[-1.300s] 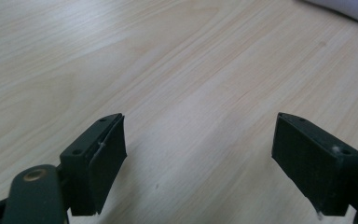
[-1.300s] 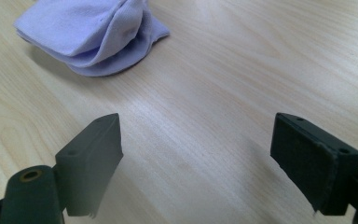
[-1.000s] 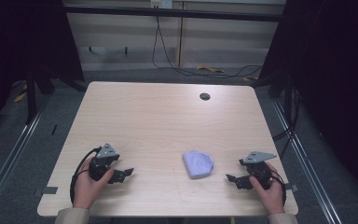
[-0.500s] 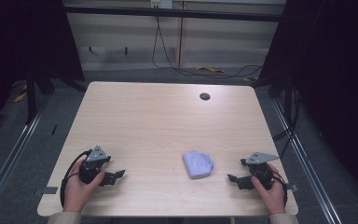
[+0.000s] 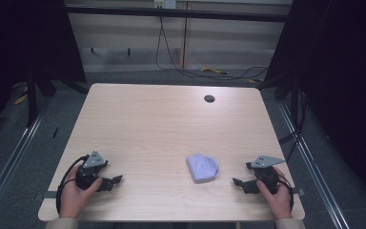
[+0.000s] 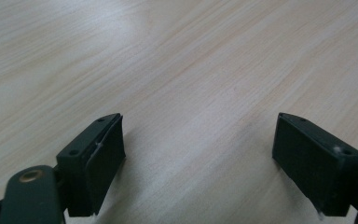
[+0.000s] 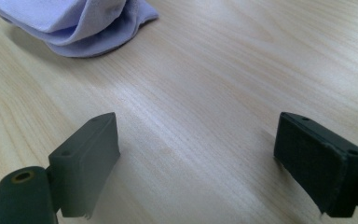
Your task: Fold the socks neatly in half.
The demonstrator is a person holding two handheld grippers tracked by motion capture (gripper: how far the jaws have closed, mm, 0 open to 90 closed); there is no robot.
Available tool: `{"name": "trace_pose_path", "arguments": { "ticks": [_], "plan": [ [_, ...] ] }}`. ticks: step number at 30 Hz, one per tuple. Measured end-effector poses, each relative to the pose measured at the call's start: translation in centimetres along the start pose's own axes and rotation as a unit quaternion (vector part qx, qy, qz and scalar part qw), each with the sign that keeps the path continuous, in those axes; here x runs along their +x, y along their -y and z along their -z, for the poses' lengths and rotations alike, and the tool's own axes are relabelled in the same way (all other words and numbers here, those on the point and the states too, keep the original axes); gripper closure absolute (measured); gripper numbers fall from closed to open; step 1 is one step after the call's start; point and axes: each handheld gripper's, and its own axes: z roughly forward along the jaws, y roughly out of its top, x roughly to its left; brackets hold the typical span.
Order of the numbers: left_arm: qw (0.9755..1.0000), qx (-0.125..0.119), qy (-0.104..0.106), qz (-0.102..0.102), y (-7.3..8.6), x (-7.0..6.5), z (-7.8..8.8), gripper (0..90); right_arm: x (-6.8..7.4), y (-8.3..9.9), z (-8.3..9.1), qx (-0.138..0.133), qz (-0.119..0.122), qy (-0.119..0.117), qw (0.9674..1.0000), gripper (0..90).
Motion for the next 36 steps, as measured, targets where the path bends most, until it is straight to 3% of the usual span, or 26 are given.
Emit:
{"name": "trace_pose_path", "arguments": {
  "ticks": [5, 14, 20, 36],
  "plan": [
    [0.9999, -0.010, 0.005, -0.002, 0.25, 0.13, -0.09, 14.5, 0.00, 0.00, 0.00, 0.000, 0.000, 0.000, 1.0000, 13.2],
    [1.0000, -0.007, 0.003, -0.001, 0.20, 0.18, -0.15, 12.4, 0.00, 0.00, 0.00, 0.000, 0.000, 0.000, 1.0000, 13.2],
    [0.9997, 0.011, -0.015, 0.017, 0.08, 0.32, -0.43, 0.1, 0.00, 0.00, -0.01, 0.000, 0.001, 0.001, 1.0000, 13.0],
    [0.9996, 0.010, -0.020, 0.019, 0.10, 0.26, -0.41, 0.0, 0.01, -0.01, -0.02, 0.000, 0.001, 0.001, 1.0000, 13.0]
  ]
}}
